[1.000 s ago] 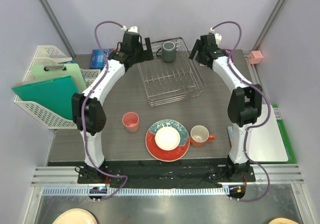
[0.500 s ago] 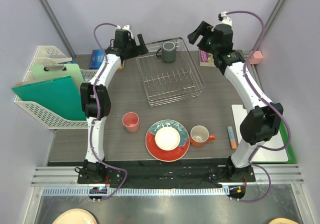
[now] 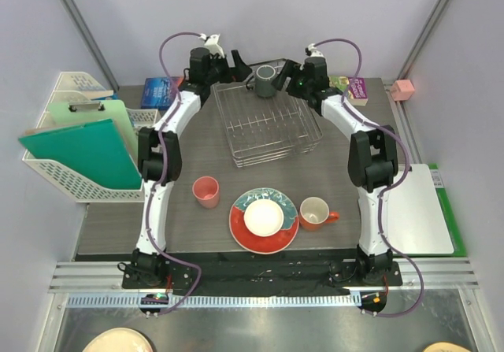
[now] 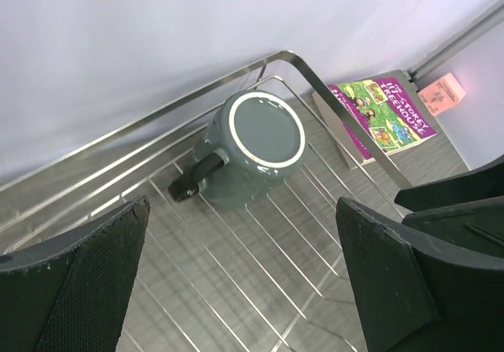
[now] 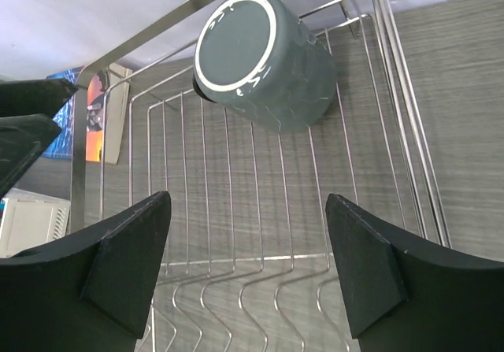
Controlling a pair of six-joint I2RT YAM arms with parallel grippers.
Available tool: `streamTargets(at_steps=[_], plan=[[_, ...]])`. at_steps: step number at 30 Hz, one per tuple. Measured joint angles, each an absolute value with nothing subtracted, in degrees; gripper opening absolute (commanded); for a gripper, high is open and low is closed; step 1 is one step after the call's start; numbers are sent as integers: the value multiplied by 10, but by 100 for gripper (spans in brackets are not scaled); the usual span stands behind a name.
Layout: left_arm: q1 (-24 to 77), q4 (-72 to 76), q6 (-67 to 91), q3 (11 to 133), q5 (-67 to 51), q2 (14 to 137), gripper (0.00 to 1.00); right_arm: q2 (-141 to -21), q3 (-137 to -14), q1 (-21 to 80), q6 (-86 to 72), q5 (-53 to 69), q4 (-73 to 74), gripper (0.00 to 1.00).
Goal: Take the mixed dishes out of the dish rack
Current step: Adjust the dish rack at the center of the board.
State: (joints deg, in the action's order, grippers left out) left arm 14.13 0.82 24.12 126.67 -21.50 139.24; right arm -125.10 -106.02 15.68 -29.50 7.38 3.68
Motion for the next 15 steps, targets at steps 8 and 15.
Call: streamTargets(at_steps=[8,15], plan=[[144,60,203,1291,-244,1462,100,-1265,-1068,157,-311,95,-12,83],[146,56,199,1310,-209,1503,100,-1253,-1036,158,-336,118,-79,82]])
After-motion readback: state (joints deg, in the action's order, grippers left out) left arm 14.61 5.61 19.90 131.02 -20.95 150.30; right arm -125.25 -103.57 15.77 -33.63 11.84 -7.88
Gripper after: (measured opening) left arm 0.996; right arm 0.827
